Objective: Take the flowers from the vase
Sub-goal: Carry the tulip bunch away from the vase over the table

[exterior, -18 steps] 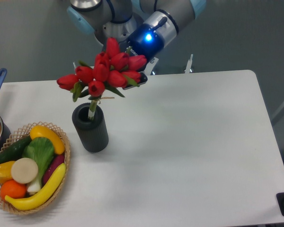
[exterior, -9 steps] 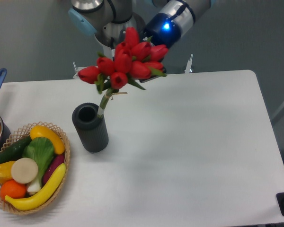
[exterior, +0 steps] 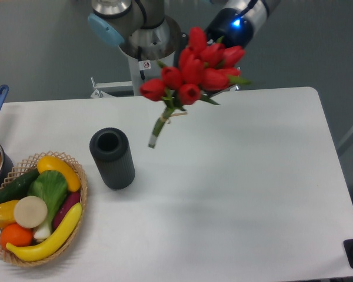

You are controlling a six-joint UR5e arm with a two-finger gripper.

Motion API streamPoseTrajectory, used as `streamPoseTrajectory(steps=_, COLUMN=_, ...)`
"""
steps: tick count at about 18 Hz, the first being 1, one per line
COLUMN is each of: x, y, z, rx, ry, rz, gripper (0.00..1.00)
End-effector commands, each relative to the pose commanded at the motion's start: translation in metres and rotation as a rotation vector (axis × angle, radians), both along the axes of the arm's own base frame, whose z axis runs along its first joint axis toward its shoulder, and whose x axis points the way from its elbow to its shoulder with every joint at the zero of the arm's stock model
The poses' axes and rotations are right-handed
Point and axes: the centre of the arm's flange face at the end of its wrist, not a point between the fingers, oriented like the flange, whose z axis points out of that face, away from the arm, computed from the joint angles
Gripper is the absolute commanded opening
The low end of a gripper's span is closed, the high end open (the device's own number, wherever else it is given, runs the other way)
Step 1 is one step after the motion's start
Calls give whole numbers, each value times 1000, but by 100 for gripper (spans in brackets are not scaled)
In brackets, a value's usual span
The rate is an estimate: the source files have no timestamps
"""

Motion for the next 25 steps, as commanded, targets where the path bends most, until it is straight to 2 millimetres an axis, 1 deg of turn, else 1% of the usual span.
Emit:
streamPoseTrajectory(steps=4, x=-11, y=-6, z=0, rx=-103, ry=48, rz=60, gripper=10)
streamPoseTrajectory(steps=8, x=-20, y=-14, z=-8, rx=-240, ry=90, rz=132, gripper=11)
streamPoseTrajectory(steps=11, x=-27, y=-17, z=-5, rx=-329, ry=132, rz=177, gripper=11)
streamPoseTrajectory(steps=14, x=-41, y=-18, z=-11, rx=-382, ry=160, rz=192, gripper=13)
streamPoseTrajectory(steps=16, x=-44, y=-19, z=-10, rx=-415, ry=176, rz=209, gripper=14)
streamPoseTrajectory(steps=20, x=-51, y=-22, z=-22, rx=-523, ry=247, rz=209, gripper=17)
streamPoseTrajectory(steps=21, x=-52, y=-22, z=-25, rx=-557, ry=264, rz=210, gripper=19)
streamPoseTrajectory(steps=23, x=-50, y=-15, z=-34, rx=-639, ry=333, rz=174, gripper=20)
streamPoseTrajectory(steps=25, x=-45, y=-3, z=-51, rx=-775, ry=402, rz=108, gripper=21)
